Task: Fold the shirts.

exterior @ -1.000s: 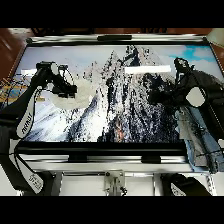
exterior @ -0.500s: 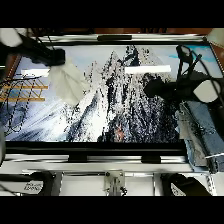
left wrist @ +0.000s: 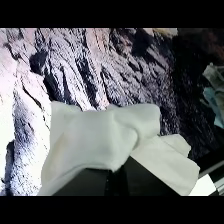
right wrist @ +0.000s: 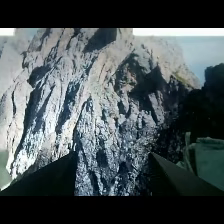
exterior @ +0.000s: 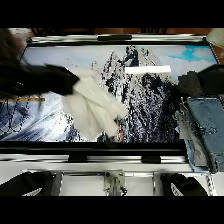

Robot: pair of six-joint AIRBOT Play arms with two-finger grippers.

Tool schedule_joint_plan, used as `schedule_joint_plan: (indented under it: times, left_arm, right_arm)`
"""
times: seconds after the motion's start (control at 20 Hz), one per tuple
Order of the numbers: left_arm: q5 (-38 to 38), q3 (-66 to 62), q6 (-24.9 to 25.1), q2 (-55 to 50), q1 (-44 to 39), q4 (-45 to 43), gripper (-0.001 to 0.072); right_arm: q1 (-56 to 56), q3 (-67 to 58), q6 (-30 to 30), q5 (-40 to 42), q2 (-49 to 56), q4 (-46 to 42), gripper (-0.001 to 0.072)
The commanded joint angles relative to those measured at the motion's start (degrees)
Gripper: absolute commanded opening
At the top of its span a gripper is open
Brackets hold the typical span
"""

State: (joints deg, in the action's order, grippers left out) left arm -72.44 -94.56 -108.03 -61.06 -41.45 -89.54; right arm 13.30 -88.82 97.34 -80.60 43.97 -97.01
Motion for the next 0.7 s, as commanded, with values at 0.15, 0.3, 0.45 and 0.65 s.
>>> schedule_joint_plan:
  times: [0.15,0.3,0.45,0.65]
  left_arm:
    - [15.98,20.70,-10.16,-10.88,-9.22,0.74,0.0250]
    - [8.94,18.67,-10.47,-14.99,-6.99,0.44,0.0717]
    - [-9.42,15.30,0.04,-13.09,-0.22,-5.84,0.0716]
    - [-20.17,19.87,7.26,-7.41,11.98,-1.42,0.0715]
  right_arm:
    - [-0.02,0.63,1.11,-16.33,-4.13,0.22,0.0553]
    - [-0.02,6.34,2.40,-13.77,-4.13,2.60,0.0553]
    - [-0.02,15.12,2.82,-8.48,-4.13,2.80,0.0553]
    - [-0.02,29.44,2.89,1.33,-1.49,7.56,0.0553]
